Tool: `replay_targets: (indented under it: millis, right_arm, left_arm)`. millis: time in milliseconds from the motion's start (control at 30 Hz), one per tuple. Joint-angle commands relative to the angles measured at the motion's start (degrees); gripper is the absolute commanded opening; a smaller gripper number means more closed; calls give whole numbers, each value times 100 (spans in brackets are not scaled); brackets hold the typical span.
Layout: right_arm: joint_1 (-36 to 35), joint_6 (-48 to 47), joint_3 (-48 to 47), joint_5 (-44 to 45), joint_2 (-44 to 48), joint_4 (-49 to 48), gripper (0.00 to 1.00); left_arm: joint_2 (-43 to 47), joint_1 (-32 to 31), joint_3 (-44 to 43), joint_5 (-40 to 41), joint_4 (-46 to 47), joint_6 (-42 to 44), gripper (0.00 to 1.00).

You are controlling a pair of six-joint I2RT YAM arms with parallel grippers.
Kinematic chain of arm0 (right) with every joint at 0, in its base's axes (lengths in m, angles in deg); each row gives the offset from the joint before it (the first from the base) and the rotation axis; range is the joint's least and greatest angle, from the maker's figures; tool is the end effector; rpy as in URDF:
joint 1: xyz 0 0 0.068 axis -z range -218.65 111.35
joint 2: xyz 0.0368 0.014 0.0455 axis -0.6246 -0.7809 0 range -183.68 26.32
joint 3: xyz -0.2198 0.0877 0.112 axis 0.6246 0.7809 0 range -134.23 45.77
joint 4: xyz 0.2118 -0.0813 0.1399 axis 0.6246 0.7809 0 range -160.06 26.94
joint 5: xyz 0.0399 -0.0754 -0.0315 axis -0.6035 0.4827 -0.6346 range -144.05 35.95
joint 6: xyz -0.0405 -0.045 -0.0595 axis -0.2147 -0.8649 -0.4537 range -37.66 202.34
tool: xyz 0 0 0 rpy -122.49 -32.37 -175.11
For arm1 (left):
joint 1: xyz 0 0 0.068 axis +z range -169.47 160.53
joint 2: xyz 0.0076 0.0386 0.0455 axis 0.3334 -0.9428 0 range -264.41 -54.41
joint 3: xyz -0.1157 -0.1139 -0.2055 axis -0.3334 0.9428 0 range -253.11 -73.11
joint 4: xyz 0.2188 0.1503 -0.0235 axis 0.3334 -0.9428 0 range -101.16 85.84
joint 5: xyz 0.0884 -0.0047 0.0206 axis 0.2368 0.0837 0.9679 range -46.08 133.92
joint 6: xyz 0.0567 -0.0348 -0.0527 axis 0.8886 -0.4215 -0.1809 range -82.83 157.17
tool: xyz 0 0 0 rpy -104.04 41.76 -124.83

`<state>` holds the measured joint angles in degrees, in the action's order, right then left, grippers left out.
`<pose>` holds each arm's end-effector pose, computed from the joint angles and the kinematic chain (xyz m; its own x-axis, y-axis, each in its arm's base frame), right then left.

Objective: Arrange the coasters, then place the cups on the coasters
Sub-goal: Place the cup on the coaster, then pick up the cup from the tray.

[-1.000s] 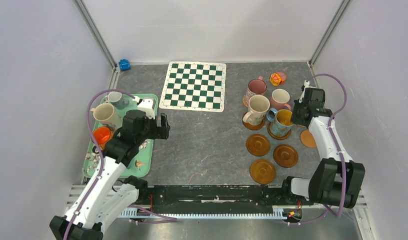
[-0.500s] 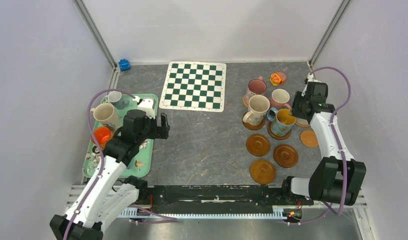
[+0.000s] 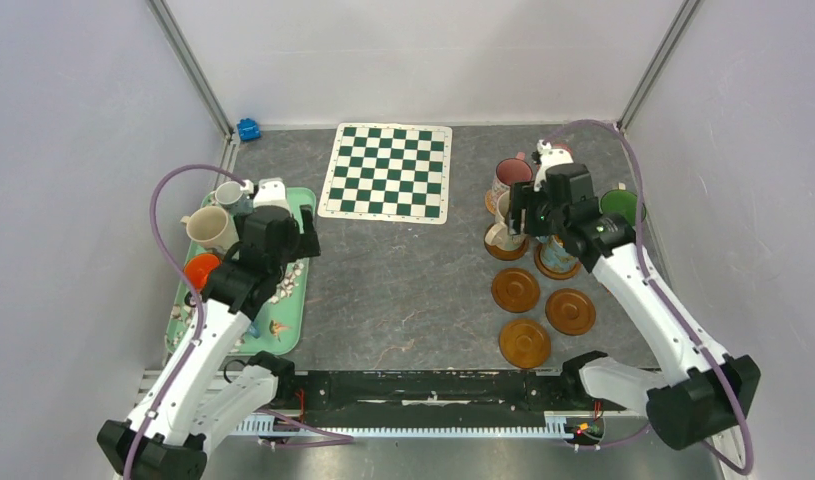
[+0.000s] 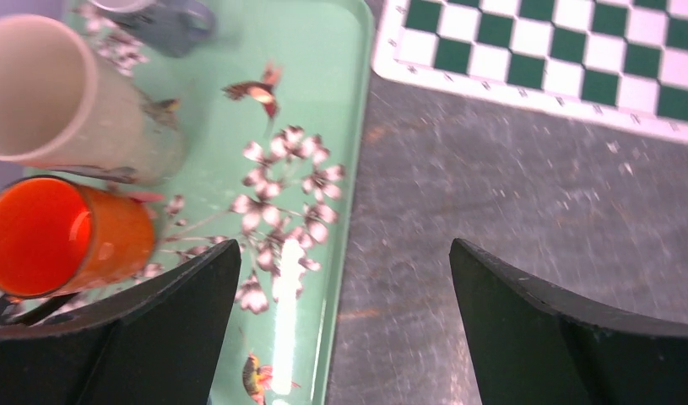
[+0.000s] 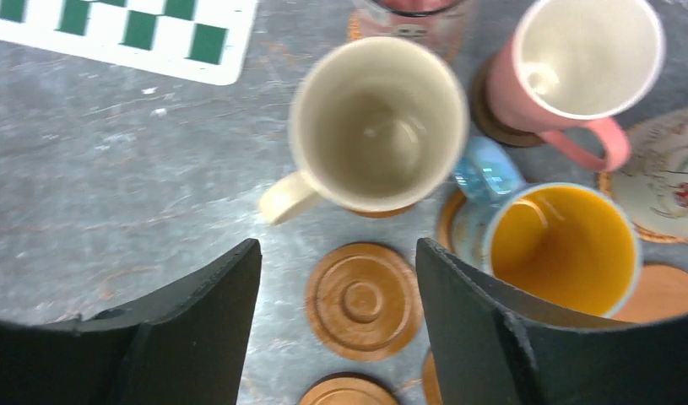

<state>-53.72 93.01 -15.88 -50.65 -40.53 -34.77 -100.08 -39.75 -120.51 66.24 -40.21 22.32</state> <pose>0.2797 0.0706 0.2864 -0.6561 0.0149 -0.7545 -0.0960 0.9900 0.1030 0.2068 -0.0463 0.2811 -0.5180 -0.0614 -0.8532 -0.1102 0.9939 -0.0046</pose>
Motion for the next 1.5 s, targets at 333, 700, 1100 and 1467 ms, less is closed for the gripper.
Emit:
replay_targets:
  millis: [333, 700, 1100, 1467]
  right_arm:
    - [-2080, 712, -24, 511, 925, -132, 88]
    - [-2095, 818, -282, 491, 1163, -105, 87]
    - [-2106, 678, -309, 440, 978, -210, 87]
    - [-2101, 658, -209, 485, 904, -153, 88]
  left_arm:
    - [-2750, 1124, -1999, 1870, 768, -2350, 74]
    - [-4934, 2018, -3397, 1384, 1553, -1430, 82]
    - [-6455, 2911, -4766, -222, 643, 260, 77]
    - [-6928, 3312, -4879, -894, 628, 323, 67]
